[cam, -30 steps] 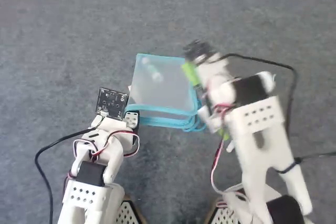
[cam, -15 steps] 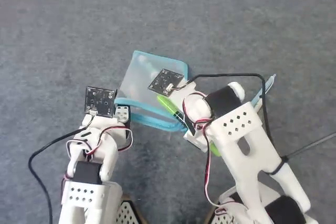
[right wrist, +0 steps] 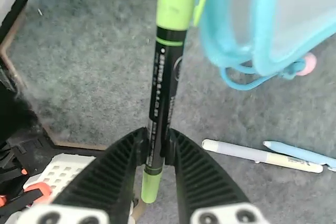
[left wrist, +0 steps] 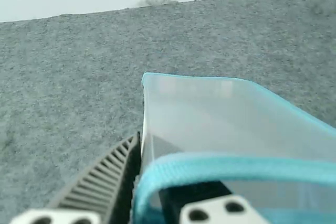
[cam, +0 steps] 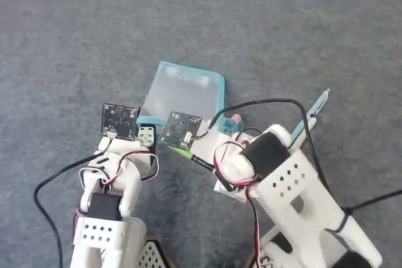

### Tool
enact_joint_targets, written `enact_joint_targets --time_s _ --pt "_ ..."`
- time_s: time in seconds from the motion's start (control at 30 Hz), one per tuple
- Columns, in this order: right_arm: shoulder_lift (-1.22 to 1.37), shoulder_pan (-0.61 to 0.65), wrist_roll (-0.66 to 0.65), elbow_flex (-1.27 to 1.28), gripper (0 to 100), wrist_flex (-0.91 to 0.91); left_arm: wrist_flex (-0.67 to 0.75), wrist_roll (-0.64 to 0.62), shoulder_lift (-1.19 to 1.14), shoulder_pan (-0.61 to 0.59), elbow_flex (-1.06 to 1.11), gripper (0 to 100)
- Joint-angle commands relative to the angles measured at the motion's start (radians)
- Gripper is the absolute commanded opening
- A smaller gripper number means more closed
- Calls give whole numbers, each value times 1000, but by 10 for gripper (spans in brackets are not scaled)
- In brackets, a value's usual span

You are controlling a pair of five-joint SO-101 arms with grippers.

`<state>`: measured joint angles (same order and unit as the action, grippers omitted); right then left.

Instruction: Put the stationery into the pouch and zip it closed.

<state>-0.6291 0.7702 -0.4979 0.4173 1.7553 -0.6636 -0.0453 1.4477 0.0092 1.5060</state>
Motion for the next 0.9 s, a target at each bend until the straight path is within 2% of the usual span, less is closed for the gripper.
enact_joint_targets --time_s 0.0,0.33,0.5,0.63,0.8,0.87 --pt "56 -36 23 -11 6 41 40 5 -8 -8 -10 12" --pt "374 -240 173 -293 6 41 18 9 -8 18 -10 12" --pt "532 -234 238 -496 8 41 17 32 -6 109 13 12" --pt "662 -182 267 -631 20 41 17 72 -6 152 27 12" --pt "736 -114 273 -735 177 39 17 74 -6 152 28 12" --pt "731 -105 279 -773 206 39 17 74 -6 152 28 12"
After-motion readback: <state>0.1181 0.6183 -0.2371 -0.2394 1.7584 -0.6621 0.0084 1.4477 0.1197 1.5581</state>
